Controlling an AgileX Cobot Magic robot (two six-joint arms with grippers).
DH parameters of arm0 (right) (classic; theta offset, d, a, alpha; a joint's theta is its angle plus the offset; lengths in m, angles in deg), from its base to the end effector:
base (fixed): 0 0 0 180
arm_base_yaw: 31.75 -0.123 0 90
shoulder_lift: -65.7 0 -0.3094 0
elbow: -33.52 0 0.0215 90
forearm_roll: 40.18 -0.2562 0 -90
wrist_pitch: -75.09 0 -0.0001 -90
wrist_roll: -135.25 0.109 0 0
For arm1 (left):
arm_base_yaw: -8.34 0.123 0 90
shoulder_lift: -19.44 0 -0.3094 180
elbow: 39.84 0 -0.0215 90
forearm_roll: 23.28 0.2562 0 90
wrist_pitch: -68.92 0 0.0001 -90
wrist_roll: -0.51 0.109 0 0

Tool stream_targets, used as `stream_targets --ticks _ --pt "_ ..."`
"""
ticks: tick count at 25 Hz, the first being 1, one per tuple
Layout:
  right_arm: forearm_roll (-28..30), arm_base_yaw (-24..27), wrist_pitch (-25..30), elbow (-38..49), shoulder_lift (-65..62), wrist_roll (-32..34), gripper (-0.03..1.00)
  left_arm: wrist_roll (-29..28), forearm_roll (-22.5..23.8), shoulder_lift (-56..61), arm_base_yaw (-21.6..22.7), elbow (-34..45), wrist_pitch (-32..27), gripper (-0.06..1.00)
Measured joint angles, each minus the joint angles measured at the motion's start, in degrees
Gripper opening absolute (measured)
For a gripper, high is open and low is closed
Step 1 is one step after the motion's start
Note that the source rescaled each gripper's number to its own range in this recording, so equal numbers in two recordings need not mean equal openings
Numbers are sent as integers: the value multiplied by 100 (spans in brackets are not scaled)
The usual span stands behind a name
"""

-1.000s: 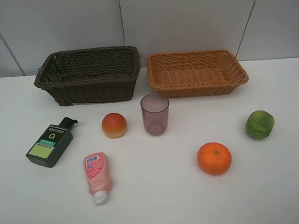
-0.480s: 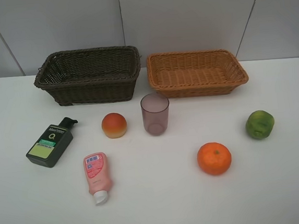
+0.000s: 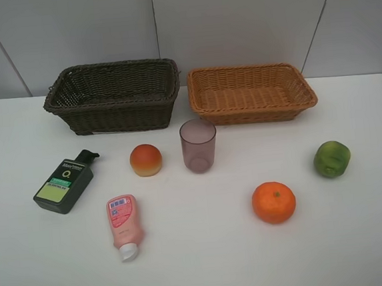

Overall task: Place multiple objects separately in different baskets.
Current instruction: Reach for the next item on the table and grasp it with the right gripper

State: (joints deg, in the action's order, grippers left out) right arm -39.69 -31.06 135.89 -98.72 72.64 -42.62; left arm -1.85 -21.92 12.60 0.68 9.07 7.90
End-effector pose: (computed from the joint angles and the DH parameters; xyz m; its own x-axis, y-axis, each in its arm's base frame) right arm -0.0121 -0.0007 0.2790 -0.4296 0.0382 -0.9022 0.0330 0.9991 0.0266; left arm -0.0099 0.0036 0.2726 -0.4495 0.0305 -0.8928 0.1016 0.9947 -0.0172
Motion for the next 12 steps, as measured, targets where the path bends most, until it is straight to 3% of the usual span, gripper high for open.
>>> stream_targets --ticks 12 --pt "0 0 0 0 0 0 72 0 0 0 0 0 0 93"
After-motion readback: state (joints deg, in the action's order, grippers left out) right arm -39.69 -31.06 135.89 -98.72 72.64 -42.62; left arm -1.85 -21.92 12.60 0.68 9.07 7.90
